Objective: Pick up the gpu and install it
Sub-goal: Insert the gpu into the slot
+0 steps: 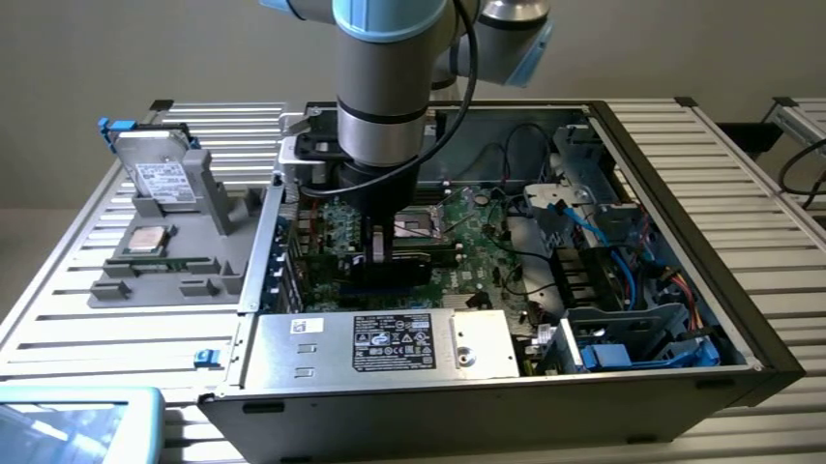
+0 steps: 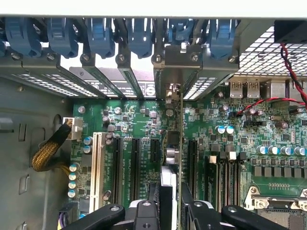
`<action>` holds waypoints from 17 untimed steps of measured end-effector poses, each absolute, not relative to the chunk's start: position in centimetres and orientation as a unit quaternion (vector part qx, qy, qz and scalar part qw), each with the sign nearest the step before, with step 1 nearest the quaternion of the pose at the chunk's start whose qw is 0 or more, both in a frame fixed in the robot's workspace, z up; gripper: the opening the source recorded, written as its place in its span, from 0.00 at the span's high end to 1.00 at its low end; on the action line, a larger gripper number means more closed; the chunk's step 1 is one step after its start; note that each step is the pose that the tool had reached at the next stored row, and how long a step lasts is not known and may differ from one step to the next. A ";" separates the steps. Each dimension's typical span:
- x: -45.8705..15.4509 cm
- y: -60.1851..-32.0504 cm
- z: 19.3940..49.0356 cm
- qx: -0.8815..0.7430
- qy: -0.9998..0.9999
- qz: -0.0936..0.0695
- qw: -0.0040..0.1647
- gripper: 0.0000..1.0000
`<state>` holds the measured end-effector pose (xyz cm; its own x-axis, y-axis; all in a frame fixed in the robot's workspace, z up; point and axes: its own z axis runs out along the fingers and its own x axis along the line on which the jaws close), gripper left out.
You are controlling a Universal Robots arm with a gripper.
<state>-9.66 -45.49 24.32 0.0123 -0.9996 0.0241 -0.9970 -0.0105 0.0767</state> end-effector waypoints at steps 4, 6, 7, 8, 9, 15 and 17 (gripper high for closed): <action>-9.7 -45.5 24.3 0.711 -0.703 -0.018 0.036 0.72; -9.7 -45.5 24.3 0.711 -0.702 -0.018 0.036 0.72; -9.8 -45.5 24.2 0.711 -0.702 -0.018 0.036 0.72; -9.8 -45.5 24.2 0.711 -0.702 -0.018 0.036 0.72; -9.8 -45.5 24.2 0.711 -0.702 -0.018 0.036 0.72; -9.8 -45.5 24.2 0.711 -0.702 -0.018 0.036 0.72; -9.8 -45.5 24.1 0.711 -0.702 -0.018 0.036 0.72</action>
<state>-9.76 -45.49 24.14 0.0124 -0.9996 0.0241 -0.9970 -0.0105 0.0768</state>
